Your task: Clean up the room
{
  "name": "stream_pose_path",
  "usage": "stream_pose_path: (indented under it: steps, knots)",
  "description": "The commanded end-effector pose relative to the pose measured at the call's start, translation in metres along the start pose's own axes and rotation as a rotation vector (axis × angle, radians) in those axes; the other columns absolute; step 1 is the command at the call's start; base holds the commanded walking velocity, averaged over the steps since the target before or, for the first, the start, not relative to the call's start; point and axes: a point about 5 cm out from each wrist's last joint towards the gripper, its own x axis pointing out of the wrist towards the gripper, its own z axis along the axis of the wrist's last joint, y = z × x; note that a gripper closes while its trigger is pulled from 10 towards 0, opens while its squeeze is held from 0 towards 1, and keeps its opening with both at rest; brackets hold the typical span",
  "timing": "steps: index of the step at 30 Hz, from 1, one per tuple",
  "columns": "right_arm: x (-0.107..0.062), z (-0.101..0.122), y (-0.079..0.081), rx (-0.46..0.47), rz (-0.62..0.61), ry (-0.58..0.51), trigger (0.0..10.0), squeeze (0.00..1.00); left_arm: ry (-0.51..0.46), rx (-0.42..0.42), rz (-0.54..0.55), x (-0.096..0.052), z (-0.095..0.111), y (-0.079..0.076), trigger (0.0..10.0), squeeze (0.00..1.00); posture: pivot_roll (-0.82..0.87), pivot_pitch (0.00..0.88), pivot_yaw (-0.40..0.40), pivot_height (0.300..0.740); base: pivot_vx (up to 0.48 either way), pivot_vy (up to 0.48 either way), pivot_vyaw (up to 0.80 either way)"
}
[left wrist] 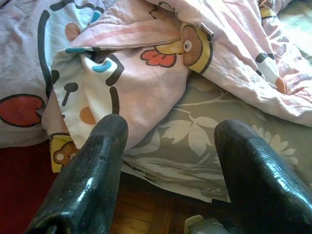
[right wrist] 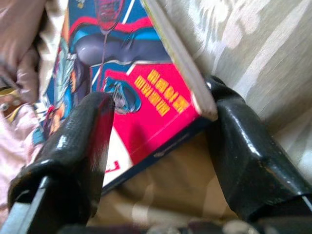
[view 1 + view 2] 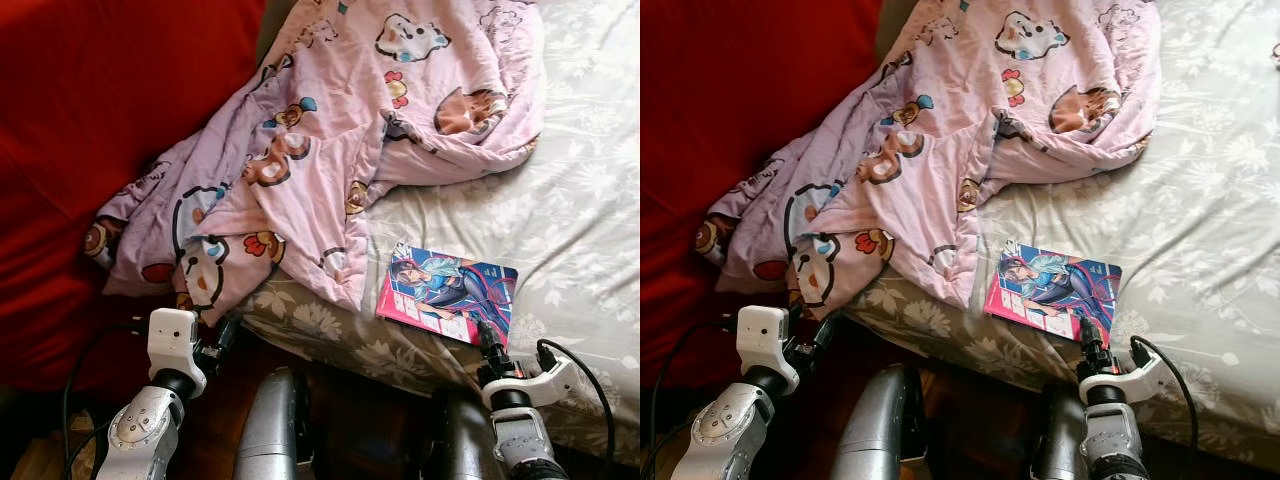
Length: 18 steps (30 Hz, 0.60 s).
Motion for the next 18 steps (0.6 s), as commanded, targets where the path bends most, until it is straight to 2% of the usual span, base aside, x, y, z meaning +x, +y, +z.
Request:
stream_pose_path:
  steps: [1,5,6,7,8,9,12,14,18]
  knots:
    - [-0.013,-0.029,-0.008,0.049,-0.046,0.1,10.0,0.0,0.028,0.011,0.011,-0.005,-0.004,0.006,10.0,0.0,0.23,0.254,0.155,0.599,0.0,0.0,0.0]
    - [-0.008,-0.025,-0.004,0.075,-0.039,0.066,10.0,0.0,0.024,0.013,0.015,-0.003,-0.003,0.006,10.0,0.0,0.23,0.248,0.153,0.599,0.0,0.0,0.0]
    - [-0.006,-0.023,-0.002,0.079,-0.028,0.057,9.3,0.0,0.024,0.013,0.015,-0.003,-0.003,0.007,10.0,0.0,0.23,0.246,0.152,0.599,0.0,0.0,0.0]
    - [-0.005,-0.021,-0.001,0.073,-0.025,0.054,4.3,0.0,0.024,0.013,0.016,-0.003,-0.003,0.007,10.0,0.0,0.23,0.243,0.151,0.599,0.0,0.0,0.0]
    - [-0.004,-0.021,-0.001,0.069,-0.023,0.051,4.3,0.0,0.024,0.013,0.016,-0.002,-0.003,0.007,10.0,0.0,0.23,0.242,0.15,0.599,0.0,0.0,0.0]
    - [-0.002,-0.018,0.001,0.071,-0.017,0.037,0.0,0.0,0.023,0.012,0.017,-0.002,-0.004,0.007,10.0,0.0,0.23,0.239,0.147,0.599,0.0,0.0,0.0]
    - [-0.001,-0.015,0.002,0.079,-0.016,0.023,0.0,0.0,0.023,0.012,0.018,-0.002,-0.004,0.006,10.0,0.0,0.23,0.236,0.145,0.599,0.0,0.0,0.0]
    - [0.0,-0.016,0.002,0.028,-0.021,0.058,0.0,0.0,0.023,0.011,0.018,-0.002,-0.004,0.006,10.0,0.0,0.22,0.23,0.14,0.599,0.0,0.0,0.0]
    - [-0.001,-0.016,0.001,0.037,-0.02,0.05,0.0,0.0,0.024,0.007,0.018,-0.001,-0.005,0.006,10.0,0.0,0.22,0.224,0.137,0.599,0.0,0.0,0.0]
